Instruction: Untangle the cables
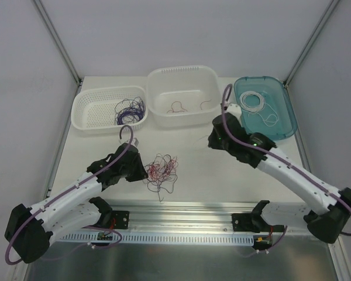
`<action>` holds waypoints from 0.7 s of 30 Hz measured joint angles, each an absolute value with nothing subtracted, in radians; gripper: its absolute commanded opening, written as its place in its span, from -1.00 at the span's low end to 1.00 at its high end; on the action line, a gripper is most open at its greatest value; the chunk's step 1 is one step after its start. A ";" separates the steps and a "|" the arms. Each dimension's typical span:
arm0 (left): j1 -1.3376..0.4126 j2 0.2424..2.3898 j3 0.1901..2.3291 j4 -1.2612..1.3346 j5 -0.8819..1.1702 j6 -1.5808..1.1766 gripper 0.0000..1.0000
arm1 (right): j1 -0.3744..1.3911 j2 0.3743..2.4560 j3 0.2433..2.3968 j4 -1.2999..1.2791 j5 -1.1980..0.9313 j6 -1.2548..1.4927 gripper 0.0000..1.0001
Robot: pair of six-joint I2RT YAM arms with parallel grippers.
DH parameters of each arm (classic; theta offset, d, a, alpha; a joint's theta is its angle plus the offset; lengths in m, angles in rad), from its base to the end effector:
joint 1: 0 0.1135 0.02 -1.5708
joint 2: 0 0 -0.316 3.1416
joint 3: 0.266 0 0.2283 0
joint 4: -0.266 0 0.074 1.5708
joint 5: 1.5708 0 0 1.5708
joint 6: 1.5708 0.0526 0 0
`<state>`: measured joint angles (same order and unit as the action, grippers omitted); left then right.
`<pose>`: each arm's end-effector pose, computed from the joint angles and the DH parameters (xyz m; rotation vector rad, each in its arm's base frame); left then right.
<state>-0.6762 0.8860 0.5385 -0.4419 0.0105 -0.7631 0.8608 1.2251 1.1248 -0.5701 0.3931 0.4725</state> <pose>0.1064 -0.0861 0.2498 -0.1021 2.4731 -0.6817 0.1679 0.1644 0.3723 -0.2156 2.1886 0.3116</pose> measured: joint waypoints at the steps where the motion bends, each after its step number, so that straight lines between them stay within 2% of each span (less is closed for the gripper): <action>1: -0.666 0.886 0.538 -0.448 0.004 -0.765 -1.00 | 0.839 1.187 1.143 -0.596 0.407 0.443 -0.99; 7: -0.607 0.886 0.539 -0.469 -0.032 -0.774 -1.00 | 0.687 0.995 1.393 -0.736 0.450 0.200 -0.99; 14: -0.572 0.931 0.543 -0.500 -0.072 -0.781 -1.00 | 0.609 0.951 1.747 -0.822 0.460 -0.031 -0.99; 21: -0.554 0.980 0.595 -0.523 -0.096 -0.784 -1.00 | 0.599 0.955 1.821 -0.837 0.495 -0.170 -0.99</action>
